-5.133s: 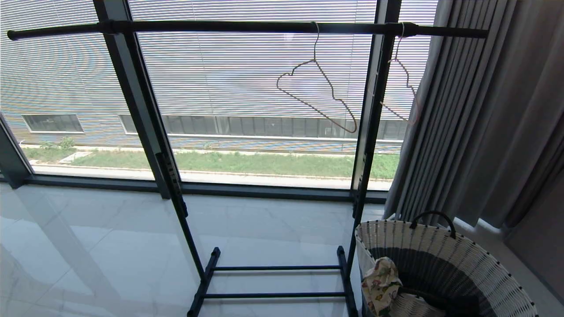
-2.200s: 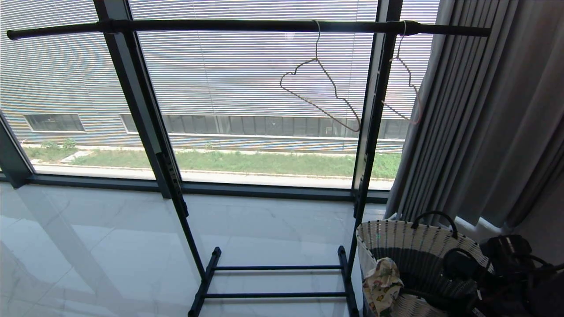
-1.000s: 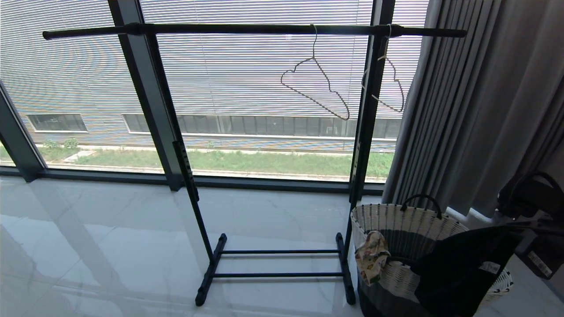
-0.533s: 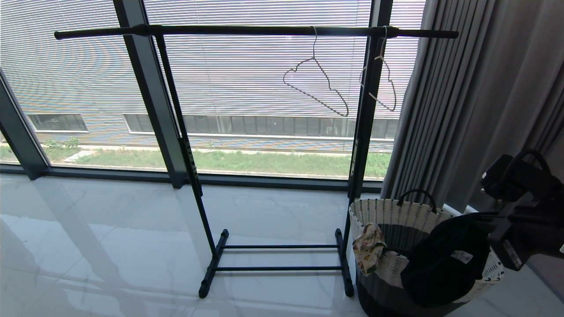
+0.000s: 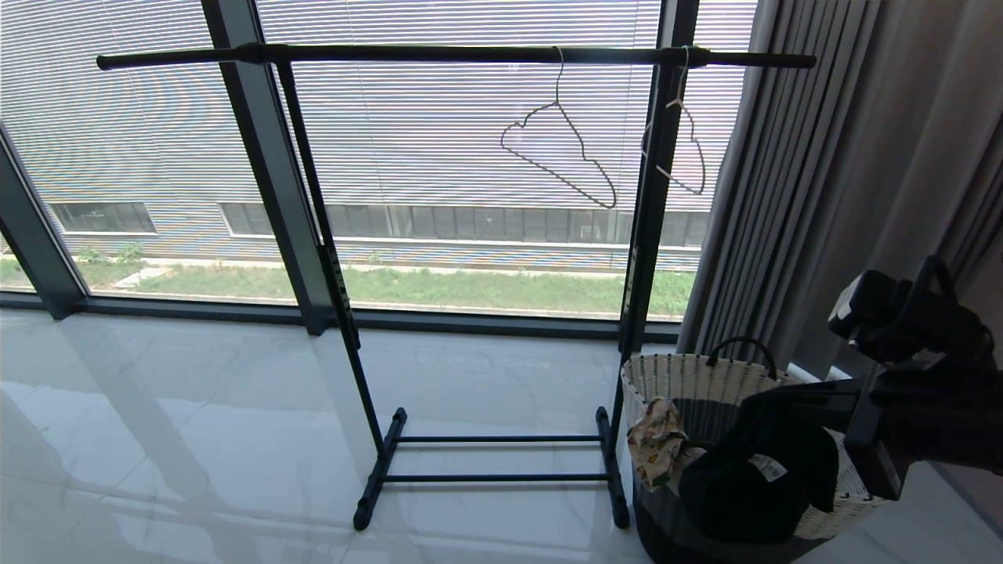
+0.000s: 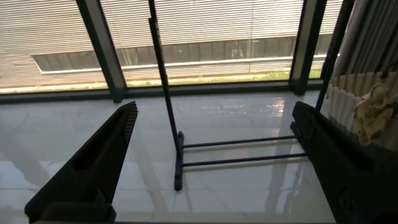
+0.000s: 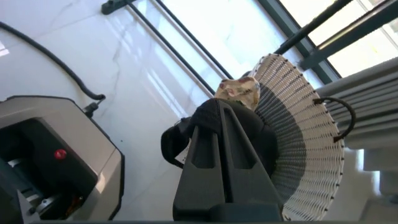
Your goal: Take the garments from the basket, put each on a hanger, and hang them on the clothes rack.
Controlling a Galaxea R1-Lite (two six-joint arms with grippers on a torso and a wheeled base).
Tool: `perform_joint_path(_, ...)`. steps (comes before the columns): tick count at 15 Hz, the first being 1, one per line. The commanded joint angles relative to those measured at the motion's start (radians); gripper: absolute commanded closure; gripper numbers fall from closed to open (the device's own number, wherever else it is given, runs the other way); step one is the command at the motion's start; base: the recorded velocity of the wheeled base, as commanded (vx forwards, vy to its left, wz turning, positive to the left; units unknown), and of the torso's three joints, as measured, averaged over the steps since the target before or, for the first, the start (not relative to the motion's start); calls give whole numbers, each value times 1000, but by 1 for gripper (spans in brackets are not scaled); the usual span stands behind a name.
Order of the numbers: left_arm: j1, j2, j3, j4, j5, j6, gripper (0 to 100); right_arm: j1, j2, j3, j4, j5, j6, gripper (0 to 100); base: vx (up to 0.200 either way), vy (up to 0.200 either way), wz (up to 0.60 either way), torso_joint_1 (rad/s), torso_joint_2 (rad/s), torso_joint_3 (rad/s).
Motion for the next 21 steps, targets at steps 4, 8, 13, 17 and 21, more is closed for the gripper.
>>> perform_joint_path(4,-216,734,-407,-222,8,-114,0,8,8,-2,-20,51,-2,100,0,0,0,0,0,0)
perform_joint_path(8,-578,1104,-479,-334,83,-154,0,11,-1,-39,-43,57,-2,100,0,0,0,0,0,0)
perform_joint_path(13,-1026,1500,-617,-336,147,-309,0,50,-12,-53,-37,52,-2,100,0,0,0,0,0,0)
perform_joint_path(17,-1109,1784,-809,-337,144,-335,0,83,-23,-54,-37,52,-2,100,0,0,0,0,0,0)
perform_joint_path(21,-1098,1952,-919,-380,146,-390,0,89,-27,-53,-40,52,-1,100,0,0,0,0,0,0)
